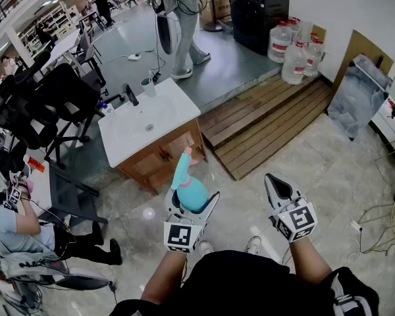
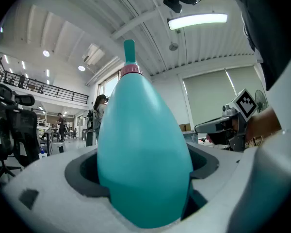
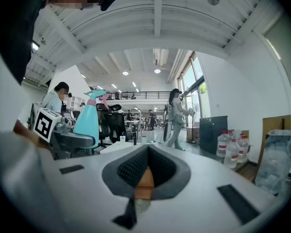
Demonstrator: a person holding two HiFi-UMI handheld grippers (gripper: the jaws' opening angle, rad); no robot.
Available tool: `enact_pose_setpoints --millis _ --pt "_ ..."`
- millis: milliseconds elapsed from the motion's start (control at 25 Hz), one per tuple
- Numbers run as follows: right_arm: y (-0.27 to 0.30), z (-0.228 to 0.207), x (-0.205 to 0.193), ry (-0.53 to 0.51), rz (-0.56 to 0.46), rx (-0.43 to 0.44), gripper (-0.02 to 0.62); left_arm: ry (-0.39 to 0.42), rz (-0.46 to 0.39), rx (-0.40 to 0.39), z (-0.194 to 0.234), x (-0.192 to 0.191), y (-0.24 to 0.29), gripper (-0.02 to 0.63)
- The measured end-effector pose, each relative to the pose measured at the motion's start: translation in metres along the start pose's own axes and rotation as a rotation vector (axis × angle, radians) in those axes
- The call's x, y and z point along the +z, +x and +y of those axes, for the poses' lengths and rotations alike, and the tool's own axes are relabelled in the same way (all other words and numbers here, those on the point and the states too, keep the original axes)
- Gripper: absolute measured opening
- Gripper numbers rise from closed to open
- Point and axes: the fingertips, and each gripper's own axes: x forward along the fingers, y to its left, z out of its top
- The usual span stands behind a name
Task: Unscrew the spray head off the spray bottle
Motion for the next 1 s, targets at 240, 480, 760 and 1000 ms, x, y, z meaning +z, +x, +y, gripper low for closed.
enact_pose_setpoints --millis 240,480,760,1000 --pt "0.015 0.004 -0.002 0.013 0.008 0.008 0.005 0.003 0.012 0.007 0.013 -0.006 0.0 0.468" --pt "0.041 0.023 -0.001 0.071 -0.02 0.032 0.006 0.007 0.025 0.014 0.039 -0.015 -0.008 0.468" --pt "0.097 0.071 0.0 0.068 -0.012 0.082 0.006 -0.001 0.036 0.034 0.098 -0.033 -0.026 0.468" --pt "0.146 0.114 0.0 0.074 -0.007 0.108 0.006 -0.001 0.036 0.058 0.152 -0.04 -0.052 0.468"
